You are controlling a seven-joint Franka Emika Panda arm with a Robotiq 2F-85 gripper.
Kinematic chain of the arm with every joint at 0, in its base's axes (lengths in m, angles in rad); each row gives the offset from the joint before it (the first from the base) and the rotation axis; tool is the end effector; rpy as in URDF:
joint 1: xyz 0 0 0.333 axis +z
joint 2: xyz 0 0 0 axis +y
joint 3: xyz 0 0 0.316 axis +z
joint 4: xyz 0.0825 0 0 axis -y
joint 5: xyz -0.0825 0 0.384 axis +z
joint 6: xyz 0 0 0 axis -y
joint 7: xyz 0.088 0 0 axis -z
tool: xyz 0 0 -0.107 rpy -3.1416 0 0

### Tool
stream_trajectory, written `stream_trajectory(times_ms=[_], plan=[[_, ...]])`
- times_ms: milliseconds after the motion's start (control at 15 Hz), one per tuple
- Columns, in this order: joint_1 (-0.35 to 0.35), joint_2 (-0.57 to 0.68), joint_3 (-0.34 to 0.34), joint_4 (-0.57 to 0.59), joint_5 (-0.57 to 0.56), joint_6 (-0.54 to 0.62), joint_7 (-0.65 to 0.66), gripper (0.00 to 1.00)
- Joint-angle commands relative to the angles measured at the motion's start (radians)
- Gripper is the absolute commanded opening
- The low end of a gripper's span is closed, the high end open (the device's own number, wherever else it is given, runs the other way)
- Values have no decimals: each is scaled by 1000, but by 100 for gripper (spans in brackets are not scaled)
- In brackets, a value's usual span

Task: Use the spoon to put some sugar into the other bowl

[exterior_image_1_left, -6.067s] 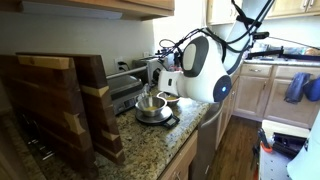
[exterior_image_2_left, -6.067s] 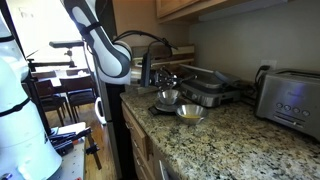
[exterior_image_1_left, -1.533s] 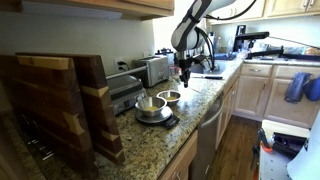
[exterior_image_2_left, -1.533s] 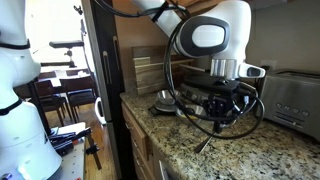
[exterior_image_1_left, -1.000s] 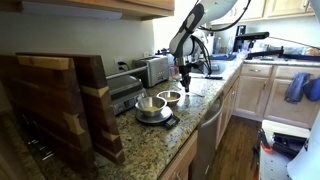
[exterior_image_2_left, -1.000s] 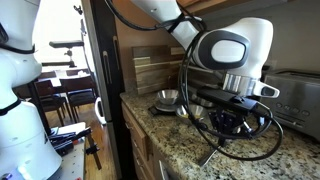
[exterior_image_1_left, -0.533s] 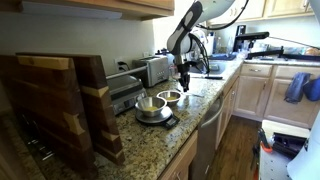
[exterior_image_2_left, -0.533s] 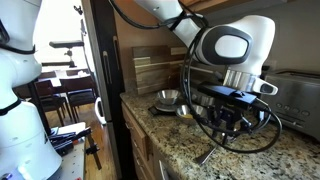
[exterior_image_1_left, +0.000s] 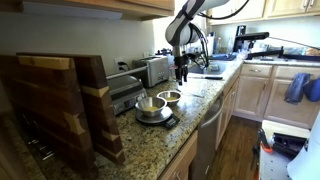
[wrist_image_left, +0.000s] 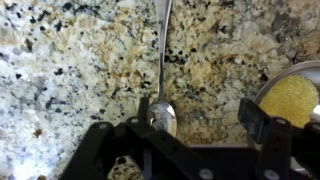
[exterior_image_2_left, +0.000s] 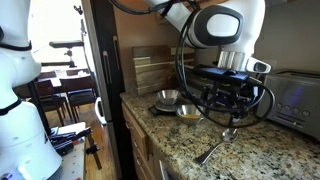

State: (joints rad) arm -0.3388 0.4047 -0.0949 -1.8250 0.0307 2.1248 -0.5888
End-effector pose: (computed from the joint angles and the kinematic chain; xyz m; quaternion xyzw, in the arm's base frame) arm 0.5745 -0.2603 0.3065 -0.9961 -0.0715 0.0479 0.0197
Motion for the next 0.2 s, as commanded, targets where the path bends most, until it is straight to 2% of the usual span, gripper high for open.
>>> stream_trajectory(times_ms=[0, 67, 133], plan=[[4, 2, -5, 5, 2, -4, -2, 96], [4, 7, -5, 6, 2, -4, -2, 100], [3, 13, -5, 9, 2, -3, -2, 100]])
